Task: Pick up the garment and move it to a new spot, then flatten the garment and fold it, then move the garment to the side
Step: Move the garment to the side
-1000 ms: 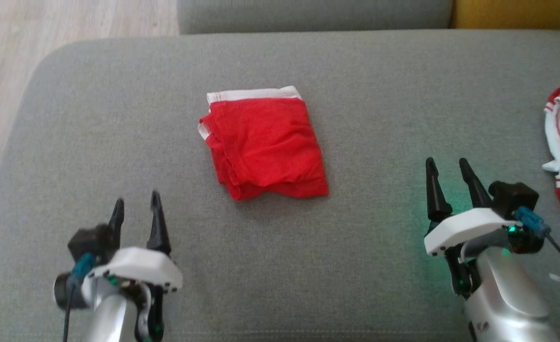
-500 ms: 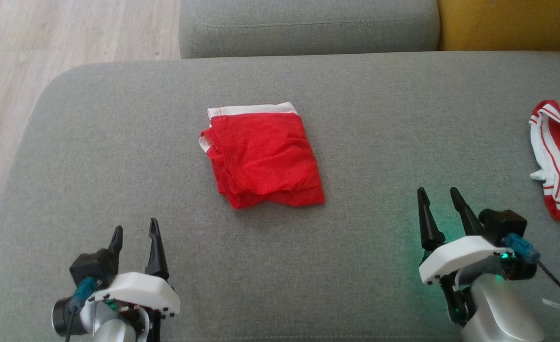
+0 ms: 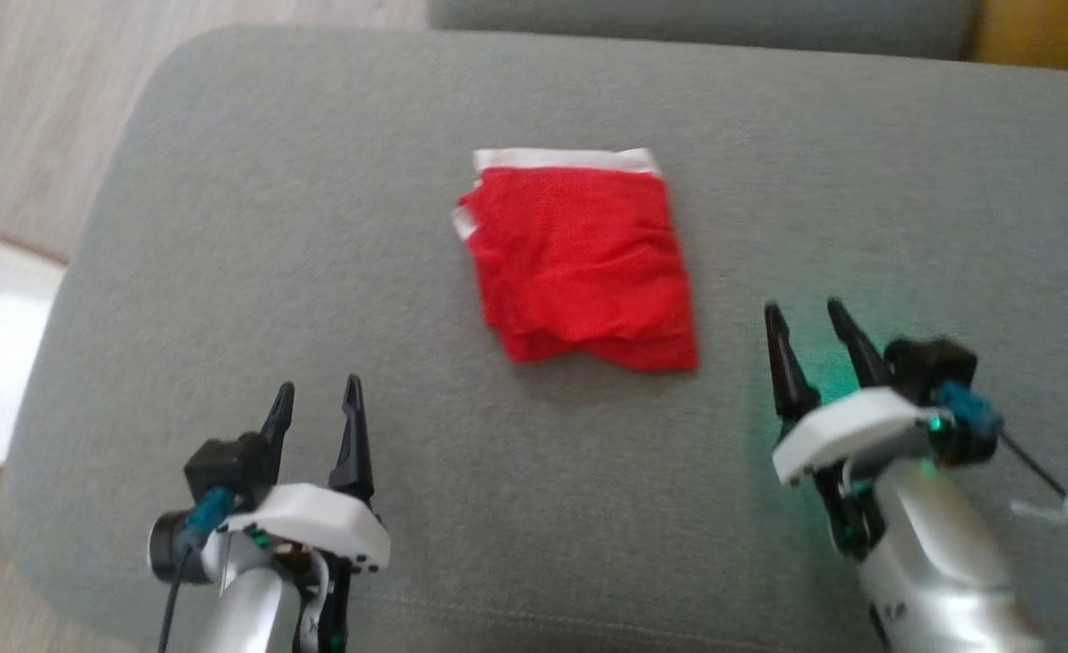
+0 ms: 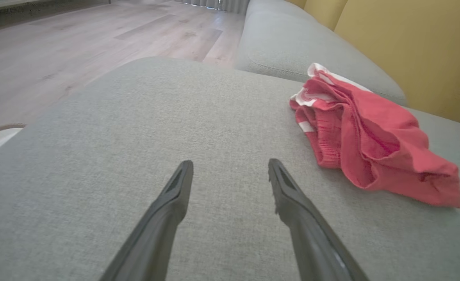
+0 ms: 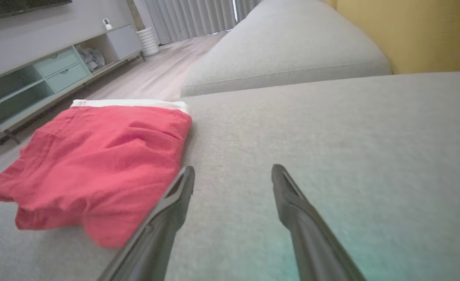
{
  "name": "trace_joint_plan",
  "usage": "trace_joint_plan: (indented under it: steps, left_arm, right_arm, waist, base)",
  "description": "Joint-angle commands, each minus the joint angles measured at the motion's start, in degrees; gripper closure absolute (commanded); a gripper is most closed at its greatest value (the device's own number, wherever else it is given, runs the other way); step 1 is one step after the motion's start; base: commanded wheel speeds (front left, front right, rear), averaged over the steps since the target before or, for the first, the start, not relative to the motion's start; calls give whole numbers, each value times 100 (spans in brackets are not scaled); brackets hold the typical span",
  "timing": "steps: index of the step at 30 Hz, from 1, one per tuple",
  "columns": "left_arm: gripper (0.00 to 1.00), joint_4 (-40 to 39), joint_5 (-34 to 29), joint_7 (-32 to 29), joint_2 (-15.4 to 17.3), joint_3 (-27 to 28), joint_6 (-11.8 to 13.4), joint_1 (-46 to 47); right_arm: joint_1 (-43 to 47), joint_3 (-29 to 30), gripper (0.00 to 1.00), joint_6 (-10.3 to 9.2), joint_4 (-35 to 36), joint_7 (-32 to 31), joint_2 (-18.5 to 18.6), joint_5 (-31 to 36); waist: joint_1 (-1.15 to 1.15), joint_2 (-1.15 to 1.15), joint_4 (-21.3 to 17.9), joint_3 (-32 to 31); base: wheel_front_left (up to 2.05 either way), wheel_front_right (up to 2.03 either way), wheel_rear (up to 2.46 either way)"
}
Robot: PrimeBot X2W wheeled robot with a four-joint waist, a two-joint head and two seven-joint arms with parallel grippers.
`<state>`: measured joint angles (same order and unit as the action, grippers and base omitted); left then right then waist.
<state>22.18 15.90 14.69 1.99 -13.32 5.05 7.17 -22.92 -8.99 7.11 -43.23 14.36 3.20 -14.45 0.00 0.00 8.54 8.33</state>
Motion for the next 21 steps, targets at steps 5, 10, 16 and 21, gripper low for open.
trace_joint_plan:
  steps: [5, 10, 16, 21]
  left_arm:
    - [0, -182, 223, 30, 88, 17, 46, 320]
    - [0, -175, 309, 30, 88, -88, 70, 387]
    - [0, -168, 433, 30, 88, -55, 103, 356]
    - [0, -163, 360, 30, 88, -7, 80, 344]
  right_arm:
    - [-775, -152, 0, 37, -293, 61, -32, 74]
    - [-1359, 87, 0, 37, -938, 5, -32, 61]
    - [-1650, 160, 0, 37, -1831, -157, -32, -177]
    - [-1635, -390, 100, 37, -2098, -307, -32, -603]
  waist:
    - [0, 0, 728, 460]
    - [0, 0, 1166, 655]
    - [0, 0, 1427, 733]
    - [0, 0, 1293, 686]
  base:
    - [0, 0, 0]
    - [0, 0, 0]
    - [0, 0, 0]
    - [0, 0, 0]
